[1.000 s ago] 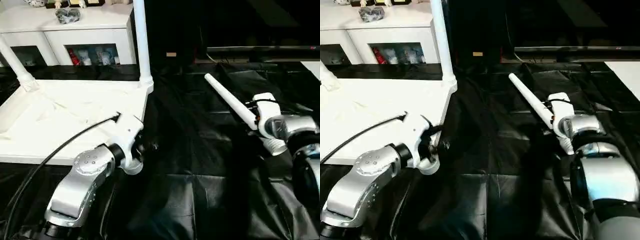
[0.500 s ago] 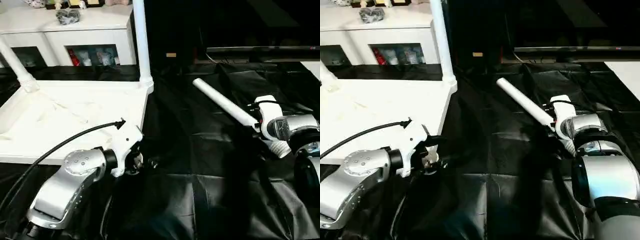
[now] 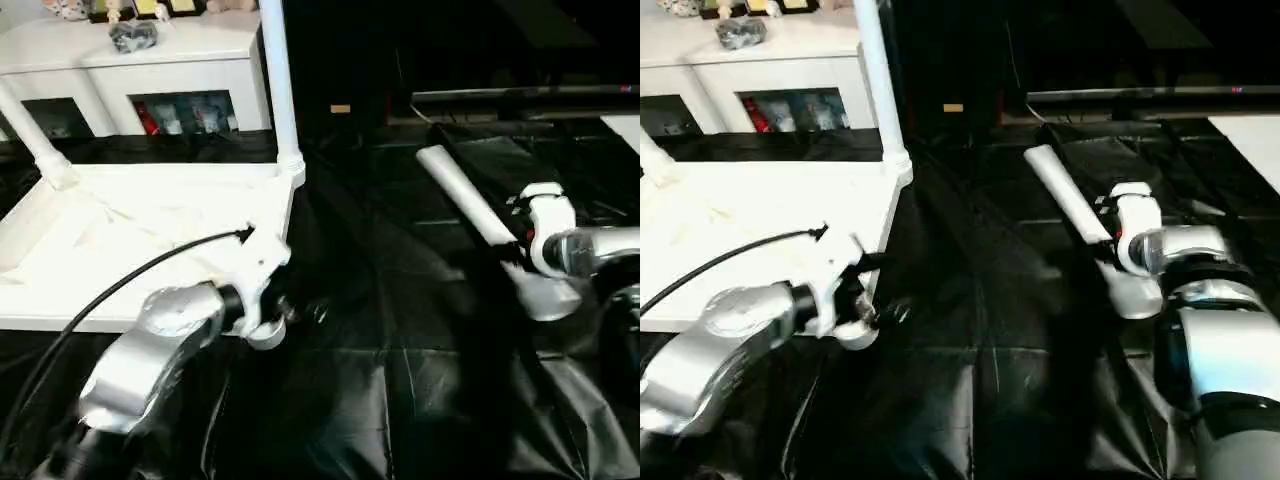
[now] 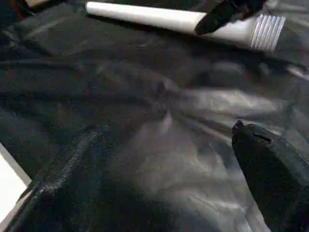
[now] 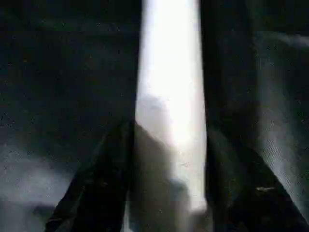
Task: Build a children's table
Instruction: Pick table leg
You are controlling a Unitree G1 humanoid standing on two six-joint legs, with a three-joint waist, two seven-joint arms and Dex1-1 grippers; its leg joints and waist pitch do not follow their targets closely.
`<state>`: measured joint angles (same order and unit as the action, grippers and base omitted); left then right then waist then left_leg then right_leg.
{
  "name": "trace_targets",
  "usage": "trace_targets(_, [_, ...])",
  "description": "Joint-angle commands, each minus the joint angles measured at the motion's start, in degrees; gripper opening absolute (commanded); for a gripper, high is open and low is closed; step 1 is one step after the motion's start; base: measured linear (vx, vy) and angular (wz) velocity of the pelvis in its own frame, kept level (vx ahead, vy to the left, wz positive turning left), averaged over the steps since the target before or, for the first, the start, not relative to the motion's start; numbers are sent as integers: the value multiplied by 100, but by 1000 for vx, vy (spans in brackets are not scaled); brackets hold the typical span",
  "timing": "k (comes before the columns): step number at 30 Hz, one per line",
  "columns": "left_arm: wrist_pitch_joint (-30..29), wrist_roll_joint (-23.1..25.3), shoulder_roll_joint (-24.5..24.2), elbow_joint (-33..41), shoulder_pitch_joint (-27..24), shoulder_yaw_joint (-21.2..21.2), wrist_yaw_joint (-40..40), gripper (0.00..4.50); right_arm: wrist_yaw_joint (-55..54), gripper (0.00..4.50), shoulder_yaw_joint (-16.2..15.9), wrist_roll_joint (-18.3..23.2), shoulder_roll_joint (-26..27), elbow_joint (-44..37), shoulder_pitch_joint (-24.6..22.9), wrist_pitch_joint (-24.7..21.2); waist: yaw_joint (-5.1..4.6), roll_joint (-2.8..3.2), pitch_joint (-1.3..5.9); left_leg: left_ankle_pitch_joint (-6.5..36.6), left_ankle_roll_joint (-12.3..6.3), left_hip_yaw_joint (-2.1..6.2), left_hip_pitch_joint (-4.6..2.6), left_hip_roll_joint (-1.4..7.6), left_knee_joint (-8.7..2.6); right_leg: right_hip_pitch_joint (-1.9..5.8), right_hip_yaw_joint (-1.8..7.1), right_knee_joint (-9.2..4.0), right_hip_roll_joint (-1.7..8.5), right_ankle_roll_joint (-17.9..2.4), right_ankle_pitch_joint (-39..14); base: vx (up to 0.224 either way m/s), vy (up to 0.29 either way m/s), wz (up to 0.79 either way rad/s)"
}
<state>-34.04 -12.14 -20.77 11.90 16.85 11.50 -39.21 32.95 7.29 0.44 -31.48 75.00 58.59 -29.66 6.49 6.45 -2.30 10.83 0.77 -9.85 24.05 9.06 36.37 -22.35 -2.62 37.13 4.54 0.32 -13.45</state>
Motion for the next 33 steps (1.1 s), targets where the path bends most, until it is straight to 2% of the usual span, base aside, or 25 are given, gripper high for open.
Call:
trace_targets(1, [38, -3, 95, -131, 160, -87, 150, 450, 225, 197, 308, 386, -4, -339, -13, -95, 13, -47, 403, 764, -372, 134, -159, 327, -358, 253, 150, -334, 364, -1780, 478, 0, 0, 0])
trace_targets(4, [-47, -161, 427, -318, 400, -238, 347, 450, 669, 186, 793, 1053, 141, -1054, -269, -642, 17, -52, 402, 573, -590, 121, -147, 306, -333, 261, 143, -349, 347, -1791, 574, 0, 0, 0])
trace_targets(5, [-62, -191, 490, -355, 453, -275, 383, 450, 773, 185, 840, 1173, 181, -1287, -366, -768, 31, -43, 417, 516, -655, 131, -146, 321, -326, 271, 140, -344, 362, -1778, 613, 0, 0, 0])
trace_targets(6, [-210, -373, 715, -461, 637, -398, 462, 450, 984, 184, 950, 1572, 326, -2294, -779, -1311, 38, -78, 402, 390, -729, 117, -143, 307, -326, 276, 142, -353, 334, -1728, 688, 0, 0, 0])
trace_targets(7, [-351, -458, 890, -573, 793, -495, 604, 450, 1067, 184, 1021, 1886, 451, -3093, -1125, -1653, 60, -66, 447, 292, -770, 144, -157, 350, -313, 262, 135, -324, 363, -1723, 719, 0, 0, 0])
trace_targets(8, [-450, -608, 1124, -727, 979, -622, 741, 450, 1129, 184, 1096, 2232, 602, -4003, -1543, -1950, 69, -72, 444, 200, -818, 133, -154, 340, -304, 263, 146, -318, 349, -1676, 765, 0, 0, 0])
trace_targets(9, [-449, -631, 1143, -737, 994, -632, 738, 450, 1127, 183, 1099, 2259, 617, -4077, -1579, -1963, 93, -79, 418, 234, -832, 137, -153, 355, -340, 264, 152, -366, 357, -1596, 675, 0, 0, 0])
trace_targets(10, [-446, -749, 1241, -792, 1071, -687, 724, 450, 1128, 183, 1117, 2406, 697, -4447, -1758, -2044, 104, -114, 451, 180, -837, 137, -172, 367, -319, 252, 153, -347, 364, -1607, 660, 0, 0, 0])
trace_targets(12, [-445, -810, 1296, -830, 1123, -718, 727, 450, 1127, 182, 1126, 2519, 741, -4663, -1862, -2116, 132, -127, 453, 148, -792, 141, -144, 361, -329, 246, 149, -354, 389, -1634, 388, 0, 0, 0])
trace_targets(13, [-494, -930, 1443, -920, 1240, -816, 808, 450, 1220, 182, 1146, 2803, 879, -5162, -2147, -1962, 135, -144, 441, 205, -721, 129, -151, 362, -338, 222, 152, -386, 385, -1606, 153, 0, 0, 0])
trace_targets(14, [-646, -1180, 1723, -1108, 1464, -1054, 1000, 450, 1385, 182, 1220, 3305, 1143, -5960, -2611, -1682, 172, -132, 412, 361, -638, 99, -170, 373, -356, 205, 198, -438, 394, -1447, -119, 0, 0, 0])
trace_targets(15, [-646, -1180, 1723, -1108, 1464, -1054, 1000, 450, 1385, 182, 1220, 3305, 1143, -5960, -2611, -1682, 194, -124, 419, 393, -619, 106, -179, 374, -352, 207, 198, -435, 401, -1409, -158, 0, 0, 0])
trace_targets(16, [-725, -1425, 1919, -1215, 1603, -1258, 1127, 450, 1460, 182, 1221, 3518, 1269, -6317, -2839, -1569, 175, -154, 422, 351, -632, 133, -155, 366, -375, 213, 178, -432, 391, -1389, -157, 0, 0, 0])
trace_targets(17, [-888, -1720, 2149, -1380, 1787, -1569, 1365, 450, 1509, 182, 1239, 3681, 1412, -6715, -3059, -1586, 196, -154, 410, 359, -616, 116, -156, 363, -375, 203, 189, -450, 396, -1340, -207, 0, 0, 0])
trace_targets(18, [-1013, -1907, 2296, -1491, 1905, -1779, 1520, 450, 1508, 182, 1256, 3774, 1514, -7019, -3207, -1663, 219, -134, 427, 371, -571, 127, -183, 376, -365, 189, 194, -444, 412, -1379, -190, 0, 0, 0])
trace_targets(19, [-1153, -2097, 2447, -1607, 2027, -1999, 1678, 450, 1486, 182, 1279, 3870, 1626, -7366, -3367, -1779, 220, -151, 409, 336, -565, 117, -168, 367, -373, 184, 197, -443, 391, -1367, -173, 0, 0, 0])
trace_targets(20, [-1318, -2230, 2563, -1714, 2125, -2183, 1806, 450, 1408, 182, 1313, 3963, 1752, -7763, -3523, -1979, 211, -179, 410, 267, -594, 147, -147, 365, -386, 203, 192, -429, 402, -1362, -119, 0, 0, 0])
trace_targets(22, [-1344, -2245, 2577, -1730, 2138, -2205, 1825, 450, 1395, 182, 1315, 3978, 1770, -7823, -3546, -2009, 223, -178, 407, 282, -601, 151, -149, 353, -387, 184, 189, -459, 409, -1298, -276, 0, 0, 0])
trace_targets(26, [-1517, -2917, 2817, -1663, 2209, -2436, 1873, 450, 1298, 182, 972, 3973, 1810, -8241, -3712, -2053, 201, -188, 372, 479, -390, 137, -140, 341, -424, 180, 201, -530, 413, -1112, -826, 0, 0, 0])
trace_targets(27, [-1601, -3272, 2934, -1596, 2231, -2570, 1899, 450, 1170, 182, 843, 3918, 1822, -8295, -3721, -1983, 199, -191, 364, 506, -320, 146, -141, 343, -436, 181, 203, -528, 414, -1092, -853, 0, 0, 0])
trace_targets(29, [-1601, -3272, 2934, -1596, 2231, -2570, 1899, 450, 1170, 182, 843, 3918, 1822, -8295, -3721, -1983, 178, -194, 364, 505, -281, 151, -129, 333, -448, 182, 201, -527, 404, -1073, -802, 0, 0, 0])
trace_targets(30, [-1883, -3612, 3070, -1567, 2310, -2835, 2059, 450, 981, 182, 749, 3857, 1866, -8480, -3770, -1974, 169, -207, 356, 541, -280, 143, -140, 340, -451, 168, 209, -547, 399, -1038, -818, 0, 0, 0])
trace_targets(31, [-1949, -3694, 3097, -1559, 2322, -2892, 2094, 450, 940, 182, 717, 3827, 1875, -8520, -3772, -1973, 161, -249, 356, 492, -258, 131, -137, 334, -444, 178, 212, -529, 400, -1041, -765, 0, 0, 0])
trace_targets(32, [-2062, -3813, 3136, -1544, 2337, -2980, 2155, 450, 878, 182, 645, 3770, 1886, -8598, -3772, -1975, 178, -220, 361, 410, -239, 133, -131, 321, -440, 175, 211, -513, 400, -1049, -715, 0, 0, 0])
trace_targets(33, [-2078, -3908, 3155, -1507, 2314, -3007, 2183, 450, 857, 182, 583, 3737, 1888, -8629, -3756, -1979, 176, -232, 366, 376, -264, 141, -134, 327, -440, 178, 211, -514, 398, -1029, -665, 0, 0, 0])
